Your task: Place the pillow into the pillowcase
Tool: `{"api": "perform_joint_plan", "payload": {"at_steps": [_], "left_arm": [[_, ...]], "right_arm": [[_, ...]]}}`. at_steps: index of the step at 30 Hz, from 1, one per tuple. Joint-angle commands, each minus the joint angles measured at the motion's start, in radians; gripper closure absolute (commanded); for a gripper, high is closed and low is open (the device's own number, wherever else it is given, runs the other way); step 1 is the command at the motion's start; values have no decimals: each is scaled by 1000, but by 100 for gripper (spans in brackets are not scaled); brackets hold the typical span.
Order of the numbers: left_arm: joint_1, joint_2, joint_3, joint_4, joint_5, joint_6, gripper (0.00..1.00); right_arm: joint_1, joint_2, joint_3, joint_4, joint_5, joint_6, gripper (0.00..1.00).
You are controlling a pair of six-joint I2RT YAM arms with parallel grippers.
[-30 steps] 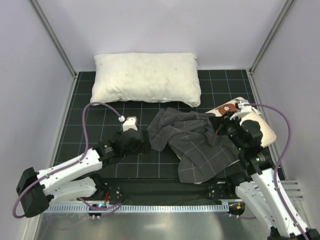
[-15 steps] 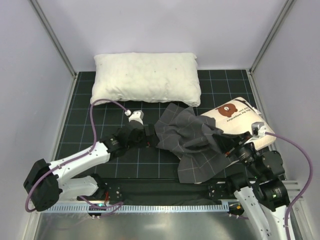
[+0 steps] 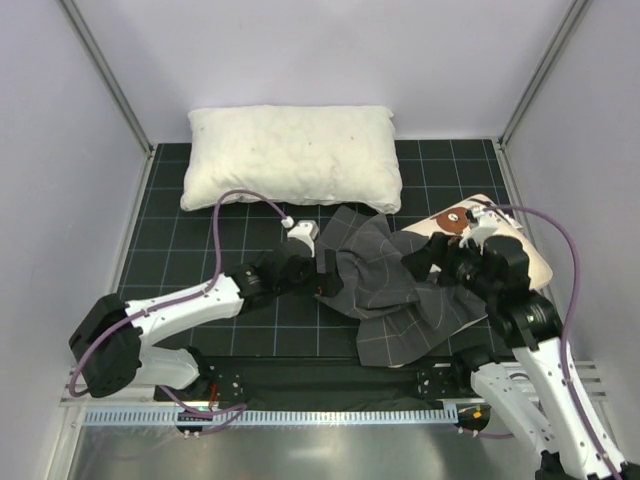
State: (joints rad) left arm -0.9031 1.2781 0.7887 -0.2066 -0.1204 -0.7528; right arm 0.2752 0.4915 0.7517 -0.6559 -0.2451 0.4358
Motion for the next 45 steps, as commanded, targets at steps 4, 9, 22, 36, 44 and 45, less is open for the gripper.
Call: {"api": "perform_joint_plan", "payload": {"at_steps": [4, 9, 22, 36, 44, 45], "left_arm": [[-100, 127, 69, 154, -7, 14, 0], [-134, 182, 31, 202, 18, -28, 1], [-60, -120, -49, -69, -197, -37, 0], [96, -286, -62, -114, -107, 30, 0], [61, -162, -152, 201, 221, -8, 0], [14, -130, -149, 238, 211, -5, 0]], "right_arm": [[4, 321, 138, 94, 171, -65, 5], [94, 622, 227, 115, 216, -89, 4], [323, 480, 181, 271, -9, -198, 96], [571, 265, -14, 76, -73, -103, 52], [584, 259, 124, 9, 147, -89, 19], [584, 281, 144, 9, 183, -95, 19]]}}
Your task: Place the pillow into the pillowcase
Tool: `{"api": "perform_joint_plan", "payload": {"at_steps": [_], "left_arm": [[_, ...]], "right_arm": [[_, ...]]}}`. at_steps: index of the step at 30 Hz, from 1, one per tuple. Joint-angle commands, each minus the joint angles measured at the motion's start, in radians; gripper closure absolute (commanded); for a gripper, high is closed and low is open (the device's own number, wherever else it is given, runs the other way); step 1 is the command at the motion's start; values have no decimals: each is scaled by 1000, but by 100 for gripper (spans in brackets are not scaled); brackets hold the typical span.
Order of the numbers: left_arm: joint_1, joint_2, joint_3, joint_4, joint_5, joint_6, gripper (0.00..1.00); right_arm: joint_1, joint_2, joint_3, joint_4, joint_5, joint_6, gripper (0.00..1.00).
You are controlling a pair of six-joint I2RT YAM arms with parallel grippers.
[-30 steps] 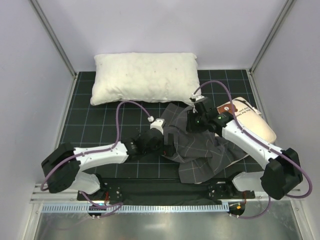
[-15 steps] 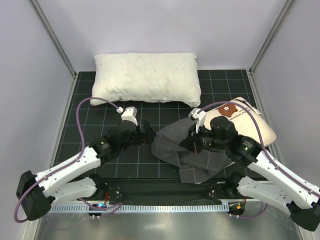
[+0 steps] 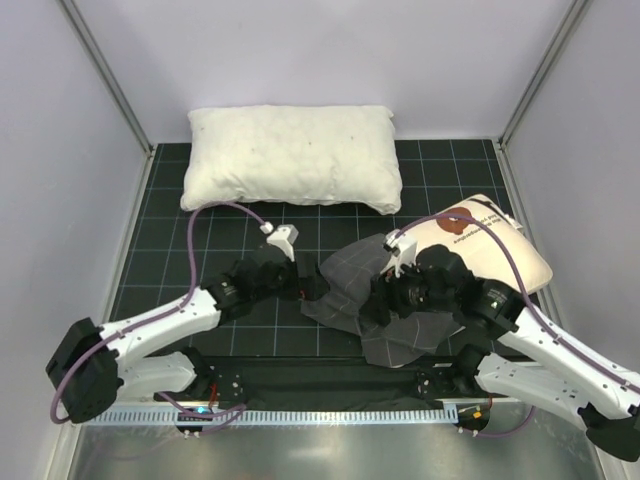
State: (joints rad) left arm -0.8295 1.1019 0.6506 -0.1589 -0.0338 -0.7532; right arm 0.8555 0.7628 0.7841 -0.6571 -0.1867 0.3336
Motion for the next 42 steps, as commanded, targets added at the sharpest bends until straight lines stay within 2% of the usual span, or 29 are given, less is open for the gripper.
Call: {"api": "perform_joint_plan", "payload": {"at_steps": [1, 3, 4, 5, 6, 8, 10, 12, 14, 15, 16, 20, 25, 29, 31, 32, 33, 34, 35, 39, 42], "left_arm": [[-88, 64, -6, 208, 111, 3, 0], [-163, 107, 6, 246, 69, 21, 0], [-180, 118, 4, 265, 60, 28, 0], [-192, 128, 0, 316, 64, 23, 0], [-192, 154, -9, 341, 74, 17, 0], [-192, 173, -25, 364, 75, -5, 0], [-191, 176, -17, 309, -6, -15, 0], [-180, 162, -11, 266, -44, -15, 0], [-163, 127, -22, 239, -40, -15, 0], [-163, 115, -25, 233, -38, -15, 0], [-160, 96, -28, 211, -47, -21, 0], [-139, 66, -46, 128, -121, -83, 0], [-50, -17, -107, 88, -97, -120, 0], [12, -149, -115, 4, -118, -114, 0], [24, -218, -103, -65, -133, -98, 0], [33, -234, -95, -86, -136, -94, 0], [38, -264, -91, -129, -138, -89, 0], [41, -276, -79, -146, -144, -81, 0], [43, -286, -75, -160, -146, -80, 0], [44, -339, -80, -191, -134, -69, 0], [44, -381, -103, -134, -65, -18, 0]], "right_arm": [[4, 26, 130, 11, 133, -1, 19], [2, 67, 171, 11, 144, -16, 21], [2, 114, 181, 23, 144, -25, 26], [1, 136, 194, 31, 144, -30, 57], [1, 156, 196, 42, 139, -37, 69], [1, 214, 204, 71, 119, -51, 79], [-3, 251, 213, 79, 96, -61, 78], [-7, 303, 230, 73, 79, -76, 71], [-7, 337, 244, 53, 79, -83, 40], [-7, 343, 245, 45, 82, -87, 29], [-7, 351, 245, 31, 85, -90, 25], [-7, 348, 227, 4, 54, -99, 25], [-1, 352, 214, -91, 70, -110, 25], [20, 337, 207, -144, 70, -126, 29], [28, 339, 211, -170, 69, -140, 38], [36, 345, 214, -177, 63, -146, 45], [39, 351, 219, -191, 56, -151, 67], [42, 362, 234, -194, 46, -159, 83], [46, 363, 242, -190, 36, -163, 93], [48, 355, 334, -78, -36, -153, 96], [48, 414, 544, -62, -31, -145, 96]]}}
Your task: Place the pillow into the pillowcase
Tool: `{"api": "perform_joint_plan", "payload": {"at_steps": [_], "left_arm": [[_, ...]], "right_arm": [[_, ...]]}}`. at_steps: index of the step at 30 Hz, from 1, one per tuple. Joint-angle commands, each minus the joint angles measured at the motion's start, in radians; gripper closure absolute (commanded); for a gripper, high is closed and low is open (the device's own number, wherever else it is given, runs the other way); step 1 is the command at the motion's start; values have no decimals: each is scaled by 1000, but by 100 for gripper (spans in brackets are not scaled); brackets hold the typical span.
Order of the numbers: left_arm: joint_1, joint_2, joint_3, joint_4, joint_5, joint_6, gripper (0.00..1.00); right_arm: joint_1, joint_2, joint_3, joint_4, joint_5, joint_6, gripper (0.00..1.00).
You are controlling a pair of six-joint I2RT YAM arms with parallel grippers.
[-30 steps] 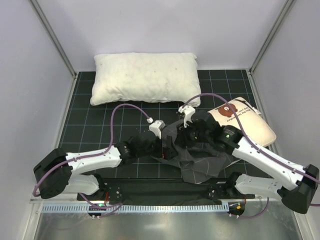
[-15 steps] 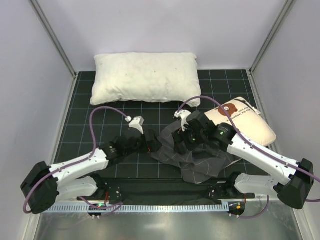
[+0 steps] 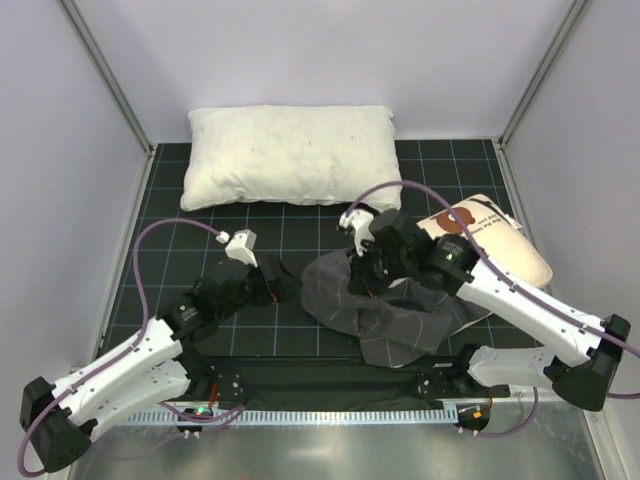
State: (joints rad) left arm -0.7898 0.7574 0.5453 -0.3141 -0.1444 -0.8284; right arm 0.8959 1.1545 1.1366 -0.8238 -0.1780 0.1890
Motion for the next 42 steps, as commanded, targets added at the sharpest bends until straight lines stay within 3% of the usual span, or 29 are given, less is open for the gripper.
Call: {"api": "perform_joint_plan", "payload": {"at_steps": [1, 3, 7, 10, 15, 20, 24, 30, 33, 35, 38, 42], "left_arm": [[3, -62, -2, 42, 54, 61, 0], [3, -90, -19, 69, 71, 68, 0], [3, -144, -41, 156, 91, 87, 0], [3, -176, -71, 266, 112, 126, 0], [3, -112, -160, 625, 174, 152, 0], [3, 72, -127, 791, 247, 169, 0], [1, 108, -139, 917, 281, 149, 0], [3, 2, -157, 805, 145, 137, 0], [1, -108, -139, 547, -97, 94, 0], [1, -176, -133, 424, -187, 75, 0], [1, -350, -191, 377, -138, 86, 0], [1, -542, -248, 427, 44, 120, 0]], "right_arm": [[8, 45, 348, 98, -38, 4, 96], [8, 121, 515, 88, -29, 6, 96], [5, 244, 1002, 83, 21, 21, 96], [3, 298, 1191, 129, 84, 47, 96], [-2, 229, 1116, 384, 97, 92, 96], [-3, 212, 1109, 417, 103, 121, 96], [-5, 209, 1111, 405, 140, 112, 96], [-12, 192, 1069, 408, 173, 90, 96], [-12, 192, 1031, 419, 173, 84, 96], [-12, 194, 1019, 425, 173, 86, 96], [-12, 205, 993, 442, 175, 93, 96], [-12, 234, 970, 471, 172, 110, 96]]}}
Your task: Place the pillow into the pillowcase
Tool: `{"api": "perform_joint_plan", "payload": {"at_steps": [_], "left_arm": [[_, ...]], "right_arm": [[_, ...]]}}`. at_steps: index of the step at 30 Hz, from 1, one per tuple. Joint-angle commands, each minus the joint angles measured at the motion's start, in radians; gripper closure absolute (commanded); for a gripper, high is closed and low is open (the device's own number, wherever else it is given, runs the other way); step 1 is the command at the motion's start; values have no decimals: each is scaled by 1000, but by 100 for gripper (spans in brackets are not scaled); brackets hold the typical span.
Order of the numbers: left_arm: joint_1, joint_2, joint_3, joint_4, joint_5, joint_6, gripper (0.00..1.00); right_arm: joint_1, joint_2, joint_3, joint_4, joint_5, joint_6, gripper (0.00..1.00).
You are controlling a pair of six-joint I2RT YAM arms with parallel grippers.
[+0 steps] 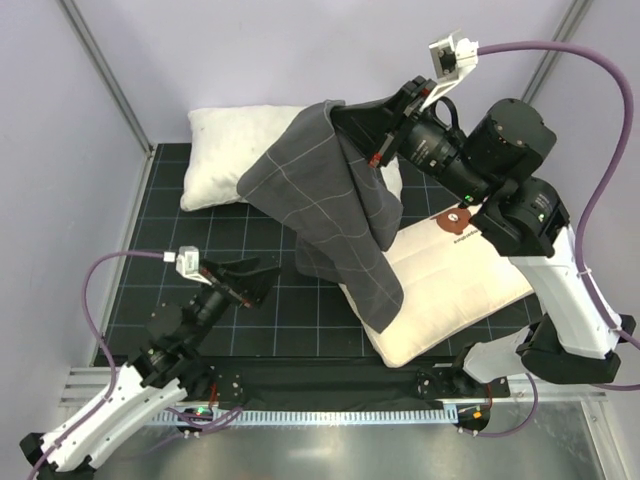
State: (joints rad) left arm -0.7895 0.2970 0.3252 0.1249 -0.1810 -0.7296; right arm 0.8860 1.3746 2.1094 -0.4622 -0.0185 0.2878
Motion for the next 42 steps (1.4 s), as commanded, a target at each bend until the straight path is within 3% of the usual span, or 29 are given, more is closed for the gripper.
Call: {"api": "perform_joint_plan", "payload": {"at_steps": [1, 7, 9, 15, 21, 26, 28, 29, 30, 32, 34, 36, 37, 38, 40, 42], "left_arm": [[1, -94, -34, -7, 125, 38, 0], [1, -4, -15, 48, 175, 94, 0], [1, 100, -9, 117, 178, 102, 0], [-34, 410, 6, 456, 360, 68, 0], [-158, 557, 57, 561, 305, 145, 0], [-183, 684, 126, 587, 293, 157, 3], [-182, 759, 170, 584, 279, 160, 16], [-182, 777, 182, 581, 267, 162, 31], [-182, 789, 217, 572, 264, 170, 65], [-182, 769, 235, 507, 218, 171, 100], [-180, 716, 236, 429, 117, 167, 100], [-154, 601, 300, 60, 13, 176, 100], [-130, 600, 331, 58, 8, 177, 100], [-75, 547, 360, -164, 0, 180, 100], [-27, 475, 432, -343, -90, 167, 100], [24, 369, 498, -579, -281, 147, 100]], "right_arm": [[-4, 20, -2, 112, 9, 16, 96], [-2, 73, 7, 152, -14, 54, 96], [-2, 86, 9, 168, -17, 70, 96], [-2, 124, 49, 175, -21, 90, 96], [-2, 158, 69, 175, -20, 90, 96], [-2, 161, 61, 186, -21, 99, 96], [-1, 156, 51, 186, -29, 105, 96], [-2, 152, 43, 194, -34, 108, 96], [-2, 138, 26, 200, -32, 111, 96], [-2, 123, 12, 192, -6, 106, 96], [-2, 100, 6, 165, 52, 80, 96], [-2, 74, 6, 75, 170, 56, 96], [-2, 64, 4, 54, 207, 48, 96], [-2, 55, -2, 37, 239, 37, 96], [-2, 20, -54, 19, 301, 25, 96], [-2, -2, -113, 19, 313, 22, 96]]}}
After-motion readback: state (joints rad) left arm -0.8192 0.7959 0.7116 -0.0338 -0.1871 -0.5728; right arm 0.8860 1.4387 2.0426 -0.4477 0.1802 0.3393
